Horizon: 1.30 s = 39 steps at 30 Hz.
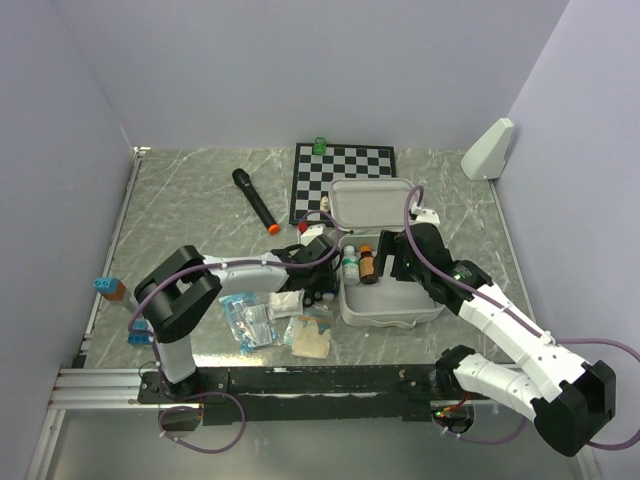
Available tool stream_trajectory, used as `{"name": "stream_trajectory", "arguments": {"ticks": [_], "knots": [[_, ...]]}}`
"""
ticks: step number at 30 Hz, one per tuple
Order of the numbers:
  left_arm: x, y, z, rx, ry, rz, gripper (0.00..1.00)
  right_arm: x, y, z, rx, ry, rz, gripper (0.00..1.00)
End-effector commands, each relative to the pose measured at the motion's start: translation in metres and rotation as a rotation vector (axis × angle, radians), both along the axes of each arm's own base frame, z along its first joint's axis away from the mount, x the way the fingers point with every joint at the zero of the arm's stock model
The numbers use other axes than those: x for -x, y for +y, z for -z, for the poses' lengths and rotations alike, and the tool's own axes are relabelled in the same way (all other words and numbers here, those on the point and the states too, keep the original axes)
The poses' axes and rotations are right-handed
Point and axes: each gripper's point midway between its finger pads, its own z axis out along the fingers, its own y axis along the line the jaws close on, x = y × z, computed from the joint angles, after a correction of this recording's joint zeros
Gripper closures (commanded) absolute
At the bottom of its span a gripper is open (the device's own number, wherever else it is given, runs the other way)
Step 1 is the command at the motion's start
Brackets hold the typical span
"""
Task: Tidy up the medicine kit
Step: Pick up the medical item at the center of the board, then place the medical item at the medicine box.
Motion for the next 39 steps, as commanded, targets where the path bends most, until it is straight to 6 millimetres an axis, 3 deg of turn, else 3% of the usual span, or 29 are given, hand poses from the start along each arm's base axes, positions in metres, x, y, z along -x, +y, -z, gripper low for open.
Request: {"name": "stream_trajectory", "arguments": {"ticks": [1, 7, 12, 15, 20, 23, 27, 31, 36, 39], "knots": [[-0.005, 0.009, -0.039, 0.037, -0.081, -0.026, 0.68, 0.004, -0.002, -0.009, -0.013, -0.022, 0.004, 0.03], [0.003, 0.029, -0.098, 0.132, -0.179, -0.056, 0.85, 0.003, -0.002, -0.022, -0.026, -0.052, 0.003, 0.04], [0.014, 0.032, -0.142, 0.259, -0.218, -0.058, 0.88, 0.004, -0.001, -0.028, -0.041, -0.059, 0.003, 0.04], [0.012, 0.004, -0.17, 0.374, -0.258, 0.002, 0.86, 0.004, -0.003, -0.036, -0.048, -0.074, 0.011, 0.04], [0.0, -0.069, -0.187, 0.416, -0.226, 0.138, 0.88, 0.01, -0.01, -0.051, -0.053, -0.093, 0.028, 0.03], [-0.007, -0.107, -0.175, 0.416, -0.198, 0.187, 0.88, 0.013, -0.013, -0.057, -0.059, -0.109, 0.035, 0.03], [-0.02, -0.14, -0.153, 0.404, -0.163, 0.198, 0.88, 0.018, -0.019, -0.054, -0.045, -0.104, 0.046, 0.03], [-0.03, -0.151, -0.103, 0.312, -0.101, 0.163, 0.89, 0.024, -0.028, -0.055, -0.028, -0.103, 0.061, 0.02], [-0.032, -0.157, -0.073, 0.287, -0.06, 0.155, 0.88, 0.028, -0.034, -0.06, -0.025, -0.13, 0.071, 0.02], [-0.034, -0.158, -0.065, 0.277, -0.057, 0.145, 0.87, 0.028, -0.036, -0.058, -0.019, -0.126, 0.074, 0.02]]}}
